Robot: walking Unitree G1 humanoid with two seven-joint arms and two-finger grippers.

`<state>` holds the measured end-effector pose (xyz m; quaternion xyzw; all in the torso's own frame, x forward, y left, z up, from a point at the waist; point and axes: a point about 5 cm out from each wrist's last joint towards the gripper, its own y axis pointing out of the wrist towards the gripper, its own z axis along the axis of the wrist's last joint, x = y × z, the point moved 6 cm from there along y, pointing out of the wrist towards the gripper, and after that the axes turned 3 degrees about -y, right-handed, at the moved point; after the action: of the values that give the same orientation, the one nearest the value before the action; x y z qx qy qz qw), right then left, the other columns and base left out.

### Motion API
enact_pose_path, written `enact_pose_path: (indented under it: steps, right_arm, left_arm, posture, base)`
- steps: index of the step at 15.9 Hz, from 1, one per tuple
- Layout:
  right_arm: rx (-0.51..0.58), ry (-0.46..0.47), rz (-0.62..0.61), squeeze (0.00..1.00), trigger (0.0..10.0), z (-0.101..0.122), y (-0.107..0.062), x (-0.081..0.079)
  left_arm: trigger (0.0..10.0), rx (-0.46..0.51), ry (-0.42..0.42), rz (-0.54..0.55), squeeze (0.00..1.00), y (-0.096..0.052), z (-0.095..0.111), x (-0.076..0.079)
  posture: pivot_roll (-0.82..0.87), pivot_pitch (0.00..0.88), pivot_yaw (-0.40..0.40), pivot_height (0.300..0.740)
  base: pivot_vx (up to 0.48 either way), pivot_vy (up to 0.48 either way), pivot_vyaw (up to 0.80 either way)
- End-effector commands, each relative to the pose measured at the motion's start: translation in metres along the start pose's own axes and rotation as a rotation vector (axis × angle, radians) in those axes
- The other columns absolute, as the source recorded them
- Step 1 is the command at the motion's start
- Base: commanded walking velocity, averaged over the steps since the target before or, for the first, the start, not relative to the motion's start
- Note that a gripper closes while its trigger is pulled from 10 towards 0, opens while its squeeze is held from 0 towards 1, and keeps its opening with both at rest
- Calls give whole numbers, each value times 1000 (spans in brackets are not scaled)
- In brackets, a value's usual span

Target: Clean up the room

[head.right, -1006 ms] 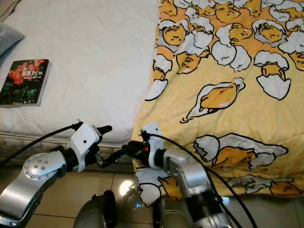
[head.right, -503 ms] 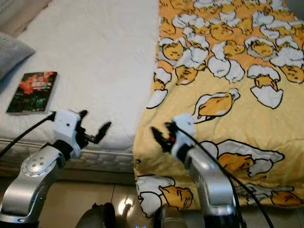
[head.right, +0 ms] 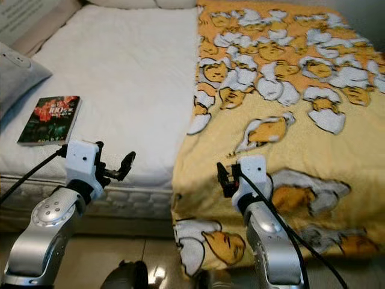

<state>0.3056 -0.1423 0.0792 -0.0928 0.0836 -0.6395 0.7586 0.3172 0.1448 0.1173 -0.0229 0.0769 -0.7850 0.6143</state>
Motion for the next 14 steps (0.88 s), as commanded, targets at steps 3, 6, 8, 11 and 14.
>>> enact_pose_path:
  steps: [3,6,8,11,14]
  right_arm:
    - [5,-41,-45,0,10000,-1,-4,7]
    - [13,-36,-48,0,10000,1,-4,6]
    - [24,-39,-53,0,10000,3,-4,6]
    - [8,-9,-121,0,10000,-2,-7,18]
    - [20,8,-201,0,10000,-4,-13,34]
  left_arm:
    - [10000,-17,-4,6,0,-3,-5,7]
    - [10000,-23,6,2,0,-3,-6,10]
    - [10000,-24,8,8,0,-2,-5,9]
    - [10000,-8,8,23,0,-2,-3,7]
    - [10000,40,18,6,0,-2,6,10]
  posture:
    - [-120,78,9,740]
    - [-121,77,9,740]
    - [-123,76,5,740]
    - [-122,75,2,740]
    - [-125,71,4,740]
  base:
    - [0,0,0]
    - [0,0,0]
    - [0,0,0]
    - [0,0,-488]
    - [0,0,-765]
